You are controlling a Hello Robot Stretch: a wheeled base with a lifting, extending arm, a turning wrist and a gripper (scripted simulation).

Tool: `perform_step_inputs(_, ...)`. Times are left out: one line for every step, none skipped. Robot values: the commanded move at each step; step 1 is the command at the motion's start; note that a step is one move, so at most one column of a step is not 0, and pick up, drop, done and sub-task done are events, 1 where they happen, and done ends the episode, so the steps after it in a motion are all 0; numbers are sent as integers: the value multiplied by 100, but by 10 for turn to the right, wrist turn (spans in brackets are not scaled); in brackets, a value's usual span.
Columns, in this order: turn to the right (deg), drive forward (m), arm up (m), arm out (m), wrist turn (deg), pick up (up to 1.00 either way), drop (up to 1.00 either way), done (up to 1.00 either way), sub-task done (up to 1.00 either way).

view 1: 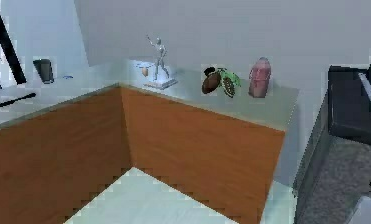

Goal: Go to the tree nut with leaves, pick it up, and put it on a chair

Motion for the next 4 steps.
perform_step_inputs(30,0,0,0,0,0,0,0,0)
perform_step_inputs(0,35,0,0,0,0,0,0,0)
perform_step_inputs(-450,0,0,0,0,0,0,0,0)
perform_step_inputs(-330,0,0,0,0,0,0,0,0)
